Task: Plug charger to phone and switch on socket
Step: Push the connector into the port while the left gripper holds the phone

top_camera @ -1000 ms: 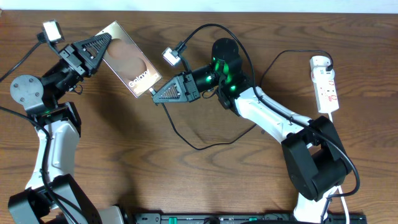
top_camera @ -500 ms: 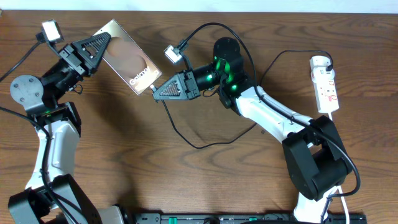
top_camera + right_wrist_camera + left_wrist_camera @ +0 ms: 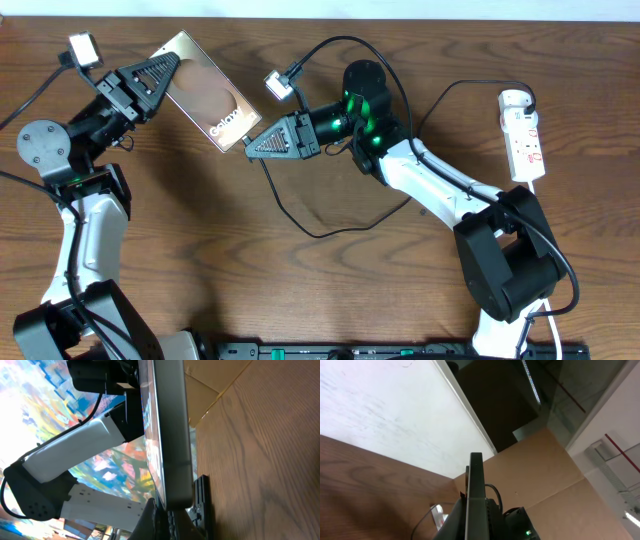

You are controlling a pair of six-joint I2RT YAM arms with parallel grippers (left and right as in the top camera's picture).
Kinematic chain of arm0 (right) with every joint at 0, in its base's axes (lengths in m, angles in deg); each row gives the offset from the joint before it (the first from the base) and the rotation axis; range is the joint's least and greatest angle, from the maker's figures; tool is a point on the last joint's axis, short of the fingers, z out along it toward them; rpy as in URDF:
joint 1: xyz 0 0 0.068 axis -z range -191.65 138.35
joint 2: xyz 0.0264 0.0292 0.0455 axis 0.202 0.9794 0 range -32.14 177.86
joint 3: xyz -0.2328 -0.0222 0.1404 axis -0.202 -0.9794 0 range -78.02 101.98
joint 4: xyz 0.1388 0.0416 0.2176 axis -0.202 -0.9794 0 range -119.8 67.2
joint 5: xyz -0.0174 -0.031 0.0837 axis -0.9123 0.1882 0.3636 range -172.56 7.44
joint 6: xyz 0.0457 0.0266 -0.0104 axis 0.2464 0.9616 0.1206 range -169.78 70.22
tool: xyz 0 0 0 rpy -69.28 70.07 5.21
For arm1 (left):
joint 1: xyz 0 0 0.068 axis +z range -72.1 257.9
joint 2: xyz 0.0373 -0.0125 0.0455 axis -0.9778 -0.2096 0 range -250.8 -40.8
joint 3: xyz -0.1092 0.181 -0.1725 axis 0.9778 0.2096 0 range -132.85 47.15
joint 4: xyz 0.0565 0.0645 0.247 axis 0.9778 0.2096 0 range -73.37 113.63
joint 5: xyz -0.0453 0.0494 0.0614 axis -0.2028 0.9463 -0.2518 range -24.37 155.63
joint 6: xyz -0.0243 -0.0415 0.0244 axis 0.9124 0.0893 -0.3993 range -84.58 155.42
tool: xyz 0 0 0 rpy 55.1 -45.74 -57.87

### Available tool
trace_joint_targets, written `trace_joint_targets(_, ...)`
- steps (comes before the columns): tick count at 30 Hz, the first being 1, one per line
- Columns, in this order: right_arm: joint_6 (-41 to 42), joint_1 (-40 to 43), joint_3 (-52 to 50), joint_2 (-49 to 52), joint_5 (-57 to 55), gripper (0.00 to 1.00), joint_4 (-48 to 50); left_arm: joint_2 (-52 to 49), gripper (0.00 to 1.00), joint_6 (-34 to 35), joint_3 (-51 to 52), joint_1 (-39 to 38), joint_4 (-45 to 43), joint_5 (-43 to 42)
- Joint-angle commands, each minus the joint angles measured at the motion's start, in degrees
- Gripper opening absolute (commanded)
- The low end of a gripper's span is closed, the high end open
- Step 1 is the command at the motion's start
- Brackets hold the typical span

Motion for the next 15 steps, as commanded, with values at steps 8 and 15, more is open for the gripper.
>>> trace_joint_targets(8,0.0,0.3,0.7,0.4,-6.1,0.02,0.7,0.0,0.07,-1.0,-0.4,-1.4,-0.7,-7.5)
trace_joint_targets(15,0.0,0.3,0.7,0.4,-5.9,0.74,0.7,0.0,0.07,-1.0,-0.4,-1.4,-0.7,-6.6)
